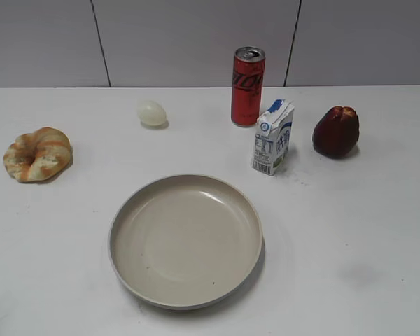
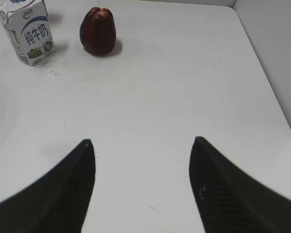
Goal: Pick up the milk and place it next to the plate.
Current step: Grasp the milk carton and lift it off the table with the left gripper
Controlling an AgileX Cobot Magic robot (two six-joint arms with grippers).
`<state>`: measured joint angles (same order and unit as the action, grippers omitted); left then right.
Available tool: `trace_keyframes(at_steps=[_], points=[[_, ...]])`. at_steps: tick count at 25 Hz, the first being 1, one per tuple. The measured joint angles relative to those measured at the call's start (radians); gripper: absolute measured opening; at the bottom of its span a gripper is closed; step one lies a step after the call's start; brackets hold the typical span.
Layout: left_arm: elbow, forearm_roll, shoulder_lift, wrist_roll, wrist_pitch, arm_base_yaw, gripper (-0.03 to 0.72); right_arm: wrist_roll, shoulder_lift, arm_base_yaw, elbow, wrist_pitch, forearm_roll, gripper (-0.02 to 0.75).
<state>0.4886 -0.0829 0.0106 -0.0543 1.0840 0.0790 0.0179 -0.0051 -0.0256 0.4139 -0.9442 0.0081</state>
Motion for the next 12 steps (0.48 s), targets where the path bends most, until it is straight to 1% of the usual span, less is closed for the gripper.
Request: trace_keyframes(at_steps=[8,12], points=[[0.000,0.000,0.000,0.000,0.000,0.000,0.693,0.000,0.000,0.000,0.000,0.000,0.000,0.466],[0.000,0.000,0.000,0.000,0.000,0.000,0.678,0.000,0.000,0.000,0.000,0.000,0.000,0.466]])
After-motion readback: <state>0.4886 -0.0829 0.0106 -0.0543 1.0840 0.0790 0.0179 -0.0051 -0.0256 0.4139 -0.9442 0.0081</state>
